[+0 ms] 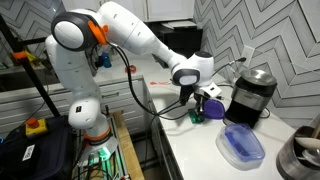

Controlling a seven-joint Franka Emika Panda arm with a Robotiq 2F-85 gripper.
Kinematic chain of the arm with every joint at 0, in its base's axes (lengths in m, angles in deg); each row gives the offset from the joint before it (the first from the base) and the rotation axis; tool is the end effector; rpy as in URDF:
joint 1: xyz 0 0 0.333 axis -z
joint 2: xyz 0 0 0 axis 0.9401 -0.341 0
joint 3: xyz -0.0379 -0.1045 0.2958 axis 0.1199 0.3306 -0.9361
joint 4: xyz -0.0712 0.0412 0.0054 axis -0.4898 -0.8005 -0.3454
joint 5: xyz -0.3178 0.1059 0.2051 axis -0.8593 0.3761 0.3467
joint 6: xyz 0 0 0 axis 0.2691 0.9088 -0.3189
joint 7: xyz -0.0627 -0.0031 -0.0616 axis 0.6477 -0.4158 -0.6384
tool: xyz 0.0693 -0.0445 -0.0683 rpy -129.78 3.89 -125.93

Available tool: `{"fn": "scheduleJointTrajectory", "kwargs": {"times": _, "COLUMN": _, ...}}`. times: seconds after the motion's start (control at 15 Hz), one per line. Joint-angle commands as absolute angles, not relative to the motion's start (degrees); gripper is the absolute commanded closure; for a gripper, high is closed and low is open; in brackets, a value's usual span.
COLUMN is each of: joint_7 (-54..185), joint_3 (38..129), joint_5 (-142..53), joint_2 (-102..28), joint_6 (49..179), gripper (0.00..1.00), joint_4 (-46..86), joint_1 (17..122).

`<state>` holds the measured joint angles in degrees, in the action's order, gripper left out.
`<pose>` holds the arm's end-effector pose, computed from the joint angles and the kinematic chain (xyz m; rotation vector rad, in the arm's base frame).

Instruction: Remove a piece of gum from the green object

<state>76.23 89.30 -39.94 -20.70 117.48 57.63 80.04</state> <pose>0.5001 -0.1825 0.3715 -2.9592 0.9878 -0.2268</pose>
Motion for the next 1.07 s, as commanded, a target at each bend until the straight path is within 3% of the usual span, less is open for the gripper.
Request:
{"fn": "scheduleJointTrajectory", "kwargs": {"times": 0.0, "joint_7": 77.47, "joint_3": 89.34, "joint_5": -39.91, "joint_2": -19.98, "joint_6": 118.38, "gripper": 1.0, "joint_4": 58.28, "joint_1": 80.13}}
{"fn": "scheduleJointTrajectory", "kwargs": {"times": 0.67, "joint_7": 108.06, "joint_3": 89.02, "joint_5": -44.69, "joint_2": -18.07, "joint_6": 113.01, "gripper": 1.0, "joint_4": 56.77, "joint_1": 80.43}}
{"fn": "scheduleJointTrajectory", "kwargs": {"times": 1.0, "joint_7": 125.1, "joint_3": 87.82, "joint_5": -65.06, "joint_2": -17.39, "joint_6": 108.15, "gripper": 1.0, "joint_4": 56.05, "joint_1": 80.15}}
